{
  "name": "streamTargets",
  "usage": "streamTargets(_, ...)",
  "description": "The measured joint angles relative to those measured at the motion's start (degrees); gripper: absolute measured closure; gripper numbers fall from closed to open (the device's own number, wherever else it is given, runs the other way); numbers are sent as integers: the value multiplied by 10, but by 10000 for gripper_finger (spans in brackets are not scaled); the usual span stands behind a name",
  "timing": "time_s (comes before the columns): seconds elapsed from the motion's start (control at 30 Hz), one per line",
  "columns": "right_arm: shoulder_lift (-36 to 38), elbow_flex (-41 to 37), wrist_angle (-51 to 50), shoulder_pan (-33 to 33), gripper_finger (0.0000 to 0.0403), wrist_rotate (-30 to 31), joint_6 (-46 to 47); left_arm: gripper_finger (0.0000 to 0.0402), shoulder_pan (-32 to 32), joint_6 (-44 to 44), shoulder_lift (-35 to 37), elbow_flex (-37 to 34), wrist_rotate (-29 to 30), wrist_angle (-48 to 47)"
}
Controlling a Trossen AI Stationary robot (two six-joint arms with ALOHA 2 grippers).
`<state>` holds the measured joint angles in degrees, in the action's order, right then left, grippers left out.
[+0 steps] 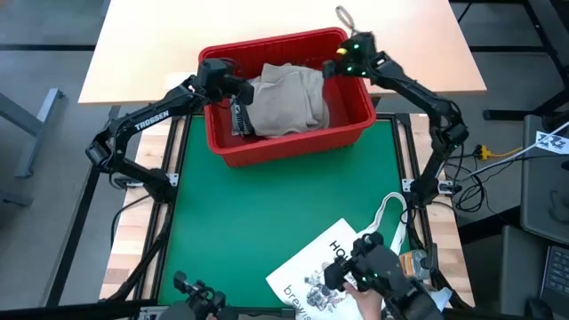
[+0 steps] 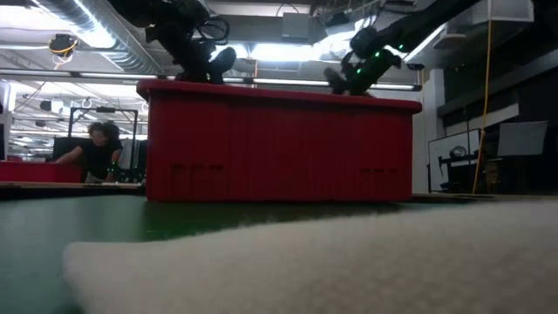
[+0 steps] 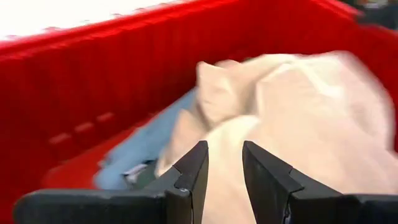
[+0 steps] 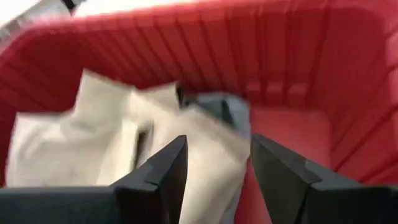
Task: Fold Laundry from Bin
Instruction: Put the stacked clothes into the red bin
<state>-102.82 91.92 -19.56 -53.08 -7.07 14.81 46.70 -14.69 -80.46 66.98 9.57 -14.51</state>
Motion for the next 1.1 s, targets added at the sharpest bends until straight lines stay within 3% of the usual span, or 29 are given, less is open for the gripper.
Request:
streamTargets(0.2, 35, 0, 26, 18, 226, -12, 0, 308, 0, -1, 0, 0, -92, 13)
streamTargets(0.33, 36, 0, 37, 46, 226, -15, -1, 308, -7, -1, -3, 0, -115, 18)
streamTargets(0.47, 19, 0, 37, 81, 226, -12, -33, 308, -21, 1, -24, 0, -117, 34)
streamTargets(0.67, -29, 0, 48, 115, 226, 41, -82, 308, -31, 2, -92, 0, -113, 107)
streamTargets(0.9, -108, 0, 66, 107, 226, 87, -94, 308, -11, 3, -163, 0, -23, 122)
streamTargets(1.1, -163, 0, 73, 91, 226, 90, -92, 308, 15, 3, -215, 0, -20, 127)
